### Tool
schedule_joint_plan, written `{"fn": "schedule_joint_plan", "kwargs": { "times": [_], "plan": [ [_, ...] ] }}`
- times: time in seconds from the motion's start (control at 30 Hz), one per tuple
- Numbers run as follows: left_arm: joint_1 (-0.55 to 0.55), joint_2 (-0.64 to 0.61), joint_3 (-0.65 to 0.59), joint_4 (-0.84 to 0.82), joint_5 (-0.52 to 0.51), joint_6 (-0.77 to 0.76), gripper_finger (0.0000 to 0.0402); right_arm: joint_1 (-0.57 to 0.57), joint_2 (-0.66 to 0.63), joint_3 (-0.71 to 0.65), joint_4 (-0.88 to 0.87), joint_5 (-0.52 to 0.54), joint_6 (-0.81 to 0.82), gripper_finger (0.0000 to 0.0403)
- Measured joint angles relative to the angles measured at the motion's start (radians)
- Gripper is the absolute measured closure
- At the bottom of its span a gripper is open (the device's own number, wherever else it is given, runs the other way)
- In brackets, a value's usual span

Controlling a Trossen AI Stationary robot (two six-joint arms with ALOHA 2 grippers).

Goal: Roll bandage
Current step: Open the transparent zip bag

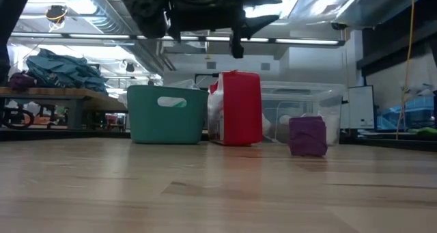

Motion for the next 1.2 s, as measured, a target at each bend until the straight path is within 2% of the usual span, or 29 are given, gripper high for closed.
{"fn": "schedule_joint_plan", "kwargs": {
  "times": [0.27, 0.5, 0.9, 1.2],
  "plan": [
    [0.053, 0.000, 0.050, -0.015, 0.000, -0.002, 0.0271, 0.000, 0.005, -0.037, 0.182, -0.066, 0.028, 0.0402],
    [0.054, 0.000, 0.087, -0.016, 0.000, 0.029, 0.0271, 0.001, 0.026, -0.039, 0.266, -0.079, 0.026, 0.0402],
    [0.067, 0.000, 0.157, -0.024, 0.000, 0.079, 0.0271, 0.001, 0.141, -0.039, 0.402, -0.141, 0.026, 0.0402],
    [0.085, 0.000, 0.158, -0.115, -0.001, 0.077, 0.0271, 0.001, 0.169, -0.039, 0.475, -0.208, 0.051, 0.0402]
  ]
}}
